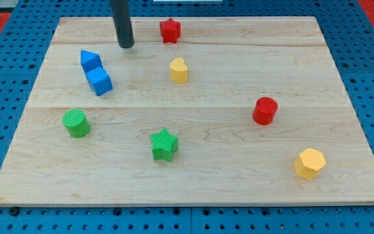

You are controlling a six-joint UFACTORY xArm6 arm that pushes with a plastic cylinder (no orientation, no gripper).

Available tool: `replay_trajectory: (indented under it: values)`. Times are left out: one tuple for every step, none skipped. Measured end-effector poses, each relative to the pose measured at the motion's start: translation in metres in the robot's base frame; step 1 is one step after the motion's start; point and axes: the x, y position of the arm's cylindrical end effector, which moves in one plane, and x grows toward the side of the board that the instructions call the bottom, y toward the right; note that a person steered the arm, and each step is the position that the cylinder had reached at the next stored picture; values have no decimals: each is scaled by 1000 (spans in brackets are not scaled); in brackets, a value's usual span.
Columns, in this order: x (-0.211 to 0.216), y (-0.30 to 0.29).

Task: Push the red star to the top right of the board

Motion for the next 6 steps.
replay_trajectory:
  values:
    - [-11, 76]
    - [-15, 74]
    - [-33, 49]
    - [-49, 129]
    - [-30, 190]
    - [-30, 248]
